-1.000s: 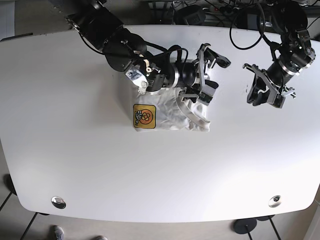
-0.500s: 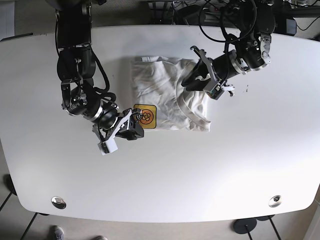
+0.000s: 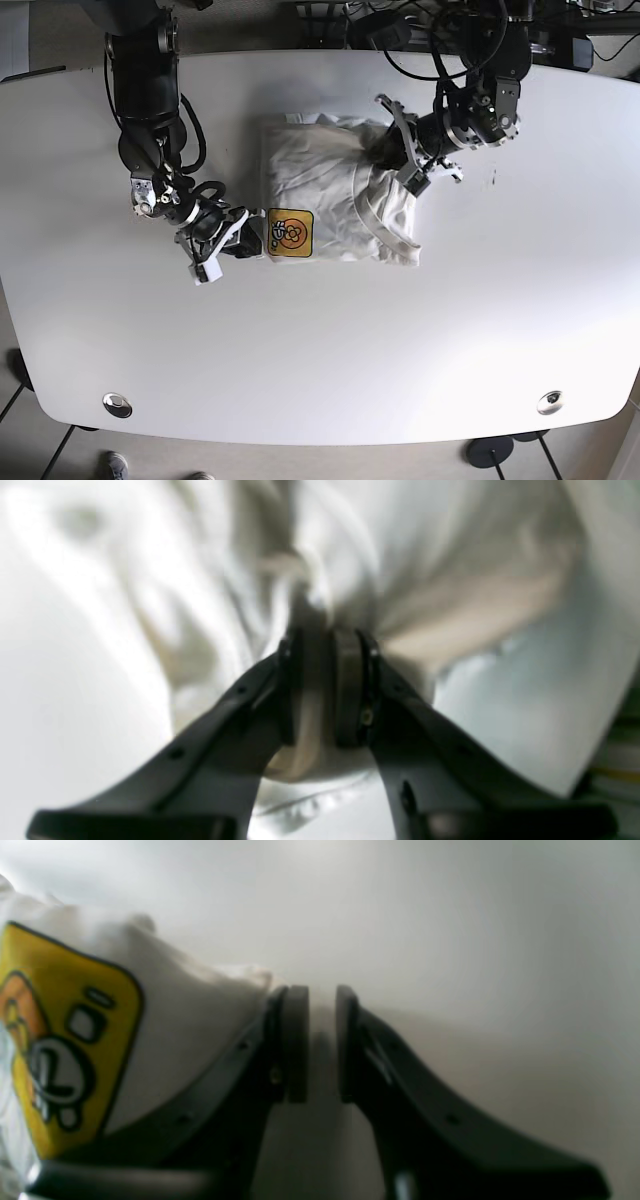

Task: Fold the T-shirt properly
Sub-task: 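Grasp the folded shirt with both grippers and lift it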

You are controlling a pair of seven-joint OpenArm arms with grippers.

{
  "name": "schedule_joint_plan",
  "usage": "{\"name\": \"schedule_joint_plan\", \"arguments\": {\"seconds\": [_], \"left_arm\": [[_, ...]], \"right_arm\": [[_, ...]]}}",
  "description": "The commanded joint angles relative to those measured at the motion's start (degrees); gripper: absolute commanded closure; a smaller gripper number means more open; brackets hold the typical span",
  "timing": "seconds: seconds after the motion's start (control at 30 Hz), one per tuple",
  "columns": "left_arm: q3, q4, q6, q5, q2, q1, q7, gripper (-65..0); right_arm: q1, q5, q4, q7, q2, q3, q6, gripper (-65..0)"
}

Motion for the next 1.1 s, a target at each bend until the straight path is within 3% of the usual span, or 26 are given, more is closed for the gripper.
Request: {"name": "schedule_joint_plan", "arguments": {"seconds": [0.03, 0.13, 0.17, 0.3, 0.4, 0.47, 0.57, 0.67, 0.87, 0.9, 1.1], "left_arm": [[-0.4, -3.2, -0.1, -0.7, -1.9, -3.0, -1.0, -9.3], [-0.4, -10.7, -0.1, -0.7, -2.6, -8.4, -1.0, -9.3], [-0.5, -14.5, -0.1, -0.7, -3.1, -10.9, -1.0, -9.3], [-0.4, -19.2, -0.1, -0.7, -4.0, -15.2, -5.0, -9.3], [-0.4, -19.9, -0.1, -0.7, -4.0, -16.5, -5.1, -9.3], [-0.4, -19.9, -0.1, -0.7, -4.0, -16.6, -5.1, -9.3], [-0.4, -19.6, -0.1, -0.8, -3.9, -16.4, -5.1, -9.3], [-0.4, -19.5, -0.1, -1.0, -3.8, -16.4, -5.0, -9.3], [-0.4, -19.5, -0.1, -0.8, -3.8, -16.4, -5.2, -9.3], [-0.4, -19.5, -0.1, -0.8, -3.9, -16.4, -5.2, -9.3], [-0.4, -19.8, -0.1, -0.7, -4.0, -18.0, -5.2, -9.3]], "right_arm": [[0.6, 0.2, 0.7, 2.1, 0.5, 0.2, 1.27, -8.7], [0.0, 0.6, 3.9, 2.5, 1.1, 0.3, 1.18, -8.7], [-1.5, 0.6, 7.6, 2.4, 2.3, 0.3, 1.1, -8.7], [-5.1, 0.6, 20.3, -0.3, 2.8, 0.3, 0.57, -8.7], [-5.6, 0.6, 26.8, -5.2, 2.2, 0.3, 0.57, -8.7], [-5.5, 0.3, 28.4, -7.6, -0.4, 0.3, 0.57, -8.7], [-3.6, 0.1, 24.2, -7.8, -3.6, -0.2, 0.57, -8.9], [0.0, 0.1, 16.7, -7.6, -4.9, -0.2, 0.83, -8.9], [5.1, 0.1, 2.2, 0.7, -4.4, -0.2, 1.1, -8.9], [5.3, 0.1, 0.4, 1.5, -3.1, -0.2, 1.1, -8.9], [2.5, 0.1, -0.2, 4.5, -1.7, -0.2, 1.1, -8.9]]}}
